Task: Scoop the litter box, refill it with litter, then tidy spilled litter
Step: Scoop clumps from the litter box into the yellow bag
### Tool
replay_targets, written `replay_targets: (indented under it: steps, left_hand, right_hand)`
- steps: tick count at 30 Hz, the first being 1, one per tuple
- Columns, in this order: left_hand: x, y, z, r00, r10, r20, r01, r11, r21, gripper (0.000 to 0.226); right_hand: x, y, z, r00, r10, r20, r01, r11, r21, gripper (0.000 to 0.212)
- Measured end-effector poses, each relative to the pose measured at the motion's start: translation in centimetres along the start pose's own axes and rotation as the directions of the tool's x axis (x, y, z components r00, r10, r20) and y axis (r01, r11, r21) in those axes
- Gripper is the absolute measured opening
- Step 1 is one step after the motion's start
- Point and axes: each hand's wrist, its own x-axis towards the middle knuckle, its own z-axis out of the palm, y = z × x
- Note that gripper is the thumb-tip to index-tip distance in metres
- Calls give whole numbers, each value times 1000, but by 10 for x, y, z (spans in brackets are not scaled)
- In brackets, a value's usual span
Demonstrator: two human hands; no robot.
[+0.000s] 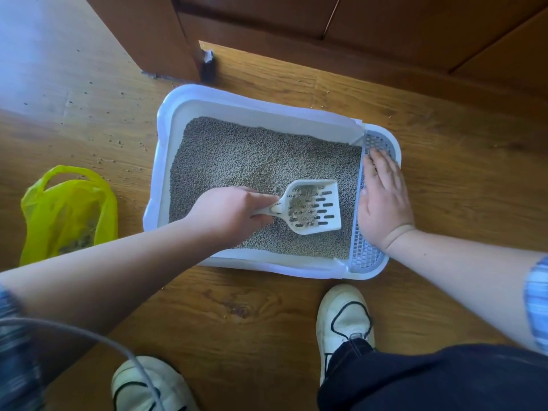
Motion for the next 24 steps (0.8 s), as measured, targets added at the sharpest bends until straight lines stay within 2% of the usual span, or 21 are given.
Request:
replay_targets:
  steps: [5, 17, 20, 22, 24]
  left_hand:
    - [-1, 1, 4, 996, 87, -12, -86, 993, 80, 31]
    - [2, 3, -5, 994, 106, -27, -101, 985, 138, 28]
    - [6, 12, -17, 989, 125, 82, -139, 968, 208, 29]
    - [10, 17, -27, 976, 56, 211, -117, 951, 287, 24]
    - [14, 24, -41, 959, -21, 283, -97, 913, 396, 16]
  right_hand:
    - [0, 0, 1, 1000, 1, -6, -1, 1000, 2, 63]
    - [1, 1, 1, 1000, 0, -1, 0, 1000, -3, 63]
    - [0, 0, 1, 1000, -1, -14, 1, 1000, 7, 62]
    - [1, 0, 1, 1000, -6, -23, 6, 1000, 10, 62]
    - [1, 1, 1, 1000, -9, -30, 9, 1000, 11, 62]
